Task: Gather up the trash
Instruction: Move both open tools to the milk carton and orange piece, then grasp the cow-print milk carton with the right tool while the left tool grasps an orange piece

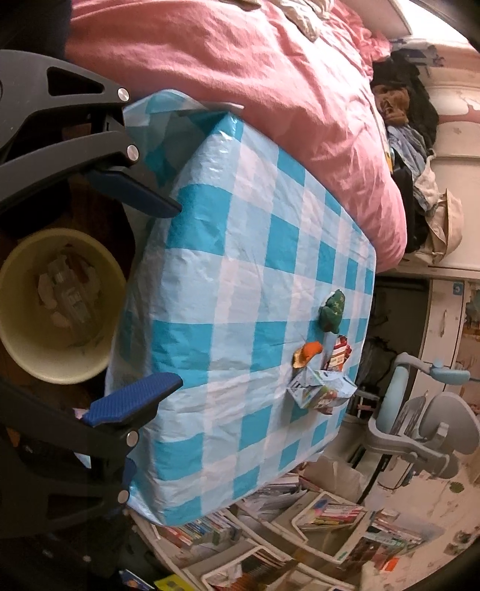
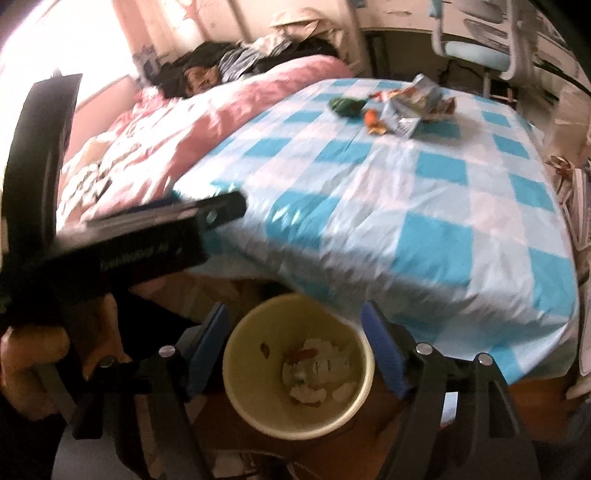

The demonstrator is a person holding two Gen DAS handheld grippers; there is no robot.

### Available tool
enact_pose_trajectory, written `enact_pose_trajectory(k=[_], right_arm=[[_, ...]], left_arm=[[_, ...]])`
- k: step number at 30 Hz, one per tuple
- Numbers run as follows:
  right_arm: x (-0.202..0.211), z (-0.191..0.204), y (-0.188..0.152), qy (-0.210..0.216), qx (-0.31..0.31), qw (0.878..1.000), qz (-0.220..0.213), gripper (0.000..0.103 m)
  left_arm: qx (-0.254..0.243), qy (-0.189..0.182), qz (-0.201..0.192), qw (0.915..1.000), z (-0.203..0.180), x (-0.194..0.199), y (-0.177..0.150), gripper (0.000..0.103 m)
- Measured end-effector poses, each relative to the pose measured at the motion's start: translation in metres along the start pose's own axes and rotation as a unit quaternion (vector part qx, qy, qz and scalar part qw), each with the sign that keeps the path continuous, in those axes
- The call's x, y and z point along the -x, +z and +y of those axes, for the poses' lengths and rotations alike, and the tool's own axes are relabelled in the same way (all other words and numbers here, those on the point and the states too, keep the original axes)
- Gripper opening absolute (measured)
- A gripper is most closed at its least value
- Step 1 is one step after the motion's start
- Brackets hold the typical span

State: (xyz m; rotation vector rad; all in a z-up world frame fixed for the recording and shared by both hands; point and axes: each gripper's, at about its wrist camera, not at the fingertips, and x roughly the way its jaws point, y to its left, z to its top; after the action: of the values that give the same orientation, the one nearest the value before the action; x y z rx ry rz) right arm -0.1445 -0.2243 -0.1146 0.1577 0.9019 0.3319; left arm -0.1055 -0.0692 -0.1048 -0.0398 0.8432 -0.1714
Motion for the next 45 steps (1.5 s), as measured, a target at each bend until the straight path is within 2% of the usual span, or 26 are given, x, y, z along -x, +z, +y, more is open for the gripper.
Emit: enact_pose_trajectory(k=[12, 22, 29, 38, 39, 40, 41, 43, 45], right_arm=[[-0.002, -0.044, 0.067, -0.023, -0.034, 0.998, -0.043, 0.075], [-0.029, -0.087, 0.125, -0.028, -0.102, 0.991, -0.085, 0.075], [-0.056, -0.107, 0.152, -0.03, -0.122, 0.988, -0.087, 0.075], [-0.092, -0.128, 0.181, -0.033, -0.124, 0.989, -0.072, 0.075], [-0.097, -0.13, 0.182, -0.028, -0.124, 0.99, -0.064, 0.074], [-0.099, -0.133, 0.183, -0.023, -0.123, 0.99, -0.057, 0.059], [-0.098, -0.137, 0.182, -0.008, -0.125, 0.991, -0.055, 0.056], [-0.09, -0.139, 0.182, -0.018, -0.112, 0.992, -0.049, 0.04], [-0.075, -0.145, 0.177, -0.023, -0.103, 0.993, -0.046, 0.035]], left_arm=[[0.032, -0.005, 0.008, 0.9994, 0.0, -0.042, 0.06, 0.082], [0.047, -0.009, 0.027, 0.9985, -0.007, -0.087, 0.099, 0.082], [0.05, -0.003, 0.033, 0.9982, -0.005, -0.119, 0.134, 0.082], [0.03, -0.008, 0.051, 0.9982, -0.024, -0.156, 0.154, 0.082], [0.028, -0.008, 0.053, 0.9981, -0.026, -0.159, 0.155, 0.082], [0.027, -0.01, 0.057, 0.9979, -0.03, -0.164, 0.156, 0.082], [0.026, -0.011, 0.06, 0.9978, -0.033, -0.167, 0.157, 0.082], [0.02, -0.013, 0.065, 0.9976, -0.042, -0.174, 0.159, 0.082], [0.005, -0.014, 0.07, 0.9974, -0.056, -0.182, 0.16, 0.082]])
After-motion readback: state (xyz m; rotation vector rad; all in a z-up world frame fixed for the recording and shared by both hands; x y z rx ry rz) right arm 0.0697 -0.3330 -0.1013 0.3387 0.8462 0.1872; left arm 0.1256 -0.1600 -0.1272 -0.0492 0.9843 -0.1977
